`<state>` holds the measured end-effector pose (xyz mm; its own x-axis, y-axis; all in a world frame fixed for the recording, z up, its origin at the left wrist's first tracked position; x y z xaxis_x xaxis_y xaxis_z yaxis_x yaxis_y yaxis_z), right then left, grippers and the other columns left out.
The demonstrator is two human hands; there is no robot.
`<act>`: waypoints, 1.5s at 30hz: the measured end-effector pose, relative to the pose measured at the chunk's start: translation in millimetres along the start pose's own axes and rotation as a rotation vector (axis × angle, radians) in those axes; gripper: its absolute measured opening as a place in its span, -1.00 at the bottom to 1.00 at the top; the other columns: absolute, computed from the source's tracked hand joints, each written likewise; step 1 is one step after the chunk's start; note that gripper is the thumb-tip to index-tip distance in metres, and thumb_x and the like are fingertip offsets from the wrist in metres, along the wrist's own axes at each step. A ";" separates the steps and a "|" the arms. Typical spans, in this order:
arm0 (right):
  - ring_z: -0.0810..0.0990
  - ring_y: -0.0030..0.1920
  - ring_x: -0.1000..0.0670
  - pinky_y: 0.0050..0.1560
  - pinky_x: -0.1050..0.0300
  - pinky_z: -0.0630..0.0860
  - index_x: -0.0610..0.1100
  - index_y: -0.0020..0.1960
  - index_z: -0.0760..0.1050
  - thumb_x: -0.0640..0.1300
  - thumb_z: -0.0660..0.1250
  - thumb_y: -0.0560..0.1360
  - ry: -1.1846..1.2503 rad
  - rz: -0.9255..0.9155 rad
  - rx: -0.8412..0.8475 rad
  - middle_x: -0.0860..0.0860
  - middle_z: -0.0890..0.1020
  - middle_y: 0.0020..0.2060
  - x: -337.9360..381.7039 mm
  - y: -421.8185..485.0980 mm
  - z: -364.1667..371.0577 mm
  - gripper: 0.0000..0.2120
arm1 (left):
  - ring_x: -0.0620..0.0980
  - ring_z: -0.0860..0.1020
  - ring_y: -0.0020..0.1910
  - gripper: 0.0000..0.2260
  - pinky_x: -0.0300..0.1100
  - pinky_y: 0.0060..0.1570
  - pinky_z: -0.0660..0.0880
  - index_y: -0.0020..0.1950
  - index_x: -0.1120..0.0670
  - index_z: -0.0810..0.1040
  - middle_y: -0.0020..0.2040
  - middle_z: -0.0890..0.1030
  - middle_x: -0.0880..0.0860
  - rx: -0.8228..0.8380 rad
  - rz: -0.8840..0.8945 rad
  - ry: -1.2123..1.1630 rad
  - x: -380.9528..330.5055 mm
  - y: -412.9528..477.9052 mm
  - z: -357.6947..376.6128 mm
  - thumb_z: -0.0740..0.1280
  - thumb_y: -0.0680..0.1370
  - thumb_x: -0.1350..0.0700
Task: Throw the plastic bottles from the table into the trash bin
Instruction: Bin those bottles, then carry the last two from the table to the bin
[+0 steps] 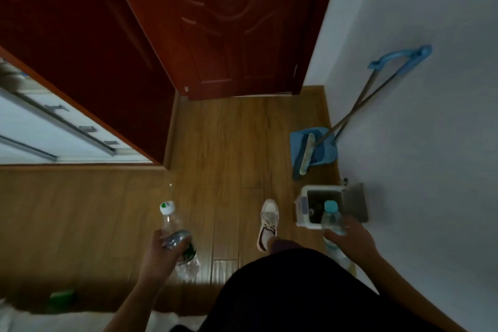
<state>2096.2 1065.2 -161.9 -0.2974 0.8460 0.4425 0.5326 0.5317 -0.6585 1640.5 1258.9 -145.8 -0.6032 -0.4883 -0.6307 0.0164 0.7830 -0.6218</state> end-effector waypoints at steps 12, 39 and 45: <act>0.56 0.09 0.01 0.05 0.07 0.46 -0.05 0.25 0.43 0.13 0.48 0.41 0.107 -0.199 -0.046 0.06 0.57 0.07 225.7 129.8 -60.3 -0.49 | 0.09 0.61 -0.07 -0.57 0.00 -0.11 0.57 0.23 0.22 0.43 -0.02 0.60 0.10 -0.014 -0.017 0.063 -131.5 159.1 -34.2 0.52 0.45 0.20; 0.61 -0.05 0.04 -0.17 0.17 0.46 -0.05 0.14 0.49 0.10 0.54 0.35 0.978 0.672 -0.783 0.06 0.61 -0.04 84.0 -65.5 62.0 -0.53 | 0.08 0.52 0.19 -0.45 -0.20 -0.21 0.41 0.42 0.05 0.38 0.31 0.53 0.09 0.869 0.621 0.899 -414.9 168.9 239.3 0.48 0.48 0.03; 0.61 0.02 0.02 -0.07 0.15 0.52 -0.07 0.22 0.49 0.08 0.53 0.36 1.041 0.612 -0.775 0.04 0.61 0.02 52.4 -56.4 53.0 -0.49 | 0.07 0.53 0.21 -0.46 -0.18 -0.15 0.48 0.39 -0.06 0.37 0.22 0.52 -0.01 0.921 0.696 0.887 -396.7 114.5 285.7 0.48 0.46 -0.05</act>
<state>2008.6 1081.7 -133.8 0.6563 0.3363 0.6754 0.7534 -0.3408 -0.5624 2109.5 1432.1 -99.4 -0.5389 0.5401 -0.6464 0.7944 0.0706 -0.6033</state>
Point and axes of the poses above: each hand's wrist, its own y-axis towards the middle knuckle, its own z-axis out of the palm, x = y × z, the point moved 8 cm from there along y, towards the middle knuckle
